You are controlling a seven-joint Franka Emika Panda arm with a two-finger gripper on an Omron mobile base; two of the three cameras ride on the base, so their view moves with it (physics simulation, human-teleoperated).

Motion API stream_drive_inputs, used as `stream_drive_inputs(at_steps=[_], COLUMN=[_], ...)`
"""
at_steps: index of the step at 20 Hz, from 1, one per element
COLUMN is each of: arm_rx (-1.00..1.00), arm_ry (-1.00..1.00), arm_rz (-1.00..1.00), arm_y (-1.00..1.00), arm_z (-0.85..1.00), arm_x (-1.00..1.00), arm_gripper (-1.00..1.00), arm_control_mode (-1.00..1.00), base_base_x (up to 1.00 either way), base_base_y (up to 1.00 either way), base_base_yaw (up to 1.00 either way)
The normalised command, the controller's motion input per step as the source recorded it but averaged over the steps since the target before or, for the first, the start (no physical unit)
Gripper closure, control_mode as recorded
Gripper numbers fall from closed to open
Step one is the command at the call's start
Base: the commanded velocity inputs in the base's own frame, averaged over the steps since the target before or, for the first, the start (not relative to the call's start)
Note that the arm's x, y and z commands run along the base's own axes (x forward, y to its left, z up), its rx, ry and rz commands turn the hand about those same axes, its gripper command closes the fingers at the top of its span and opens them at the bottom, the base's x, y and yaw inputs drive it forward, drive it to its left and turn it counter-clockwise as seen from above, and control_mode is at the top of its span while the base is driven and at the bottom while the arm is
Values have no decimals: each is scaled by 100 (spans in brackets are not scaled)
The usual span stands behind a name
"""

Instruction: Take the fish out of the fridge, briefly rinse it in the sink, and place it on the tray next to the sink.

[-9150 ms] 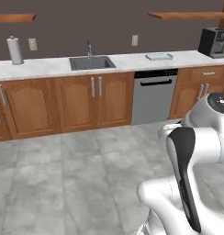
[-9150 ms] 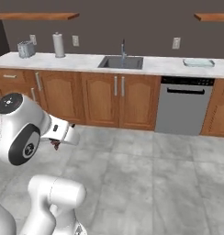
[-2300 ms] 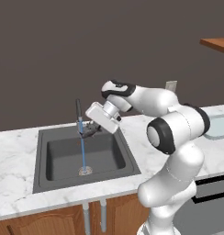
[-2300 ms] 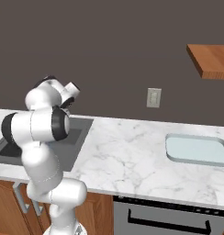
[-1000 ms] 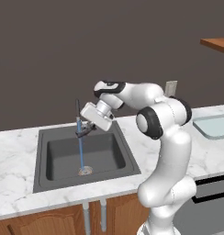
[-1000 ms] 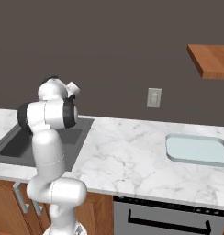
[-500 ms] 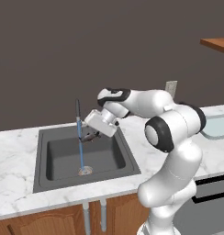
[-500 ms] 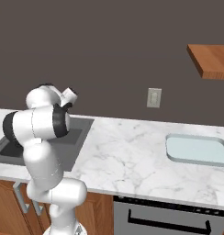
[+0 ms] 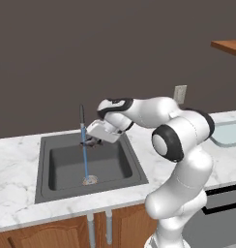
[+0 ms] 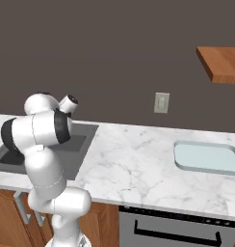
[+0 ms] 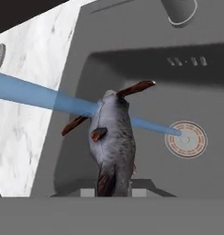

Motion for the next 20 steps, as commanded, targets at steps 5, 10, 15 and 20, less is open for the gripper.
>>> stream_drive_inputs(at_steps=[5,10,15,20], arm_rx=[0,0,0,0], arm_ry=[-13,-13,-7,5], arm_rz=[0,0,0,0], arm_y=[17,0,0,0], arm_z=[-10,-3,0,-1], arm_x=[32,-1,-68,-13], arm_gripper=[100,100,100,100], arm_control_mode=[-100,-100,-100,-100], base_base_x=[0,0,0,0], base_base_y=[0,0,0,0], base_base_yaw=[0,0,0,0])
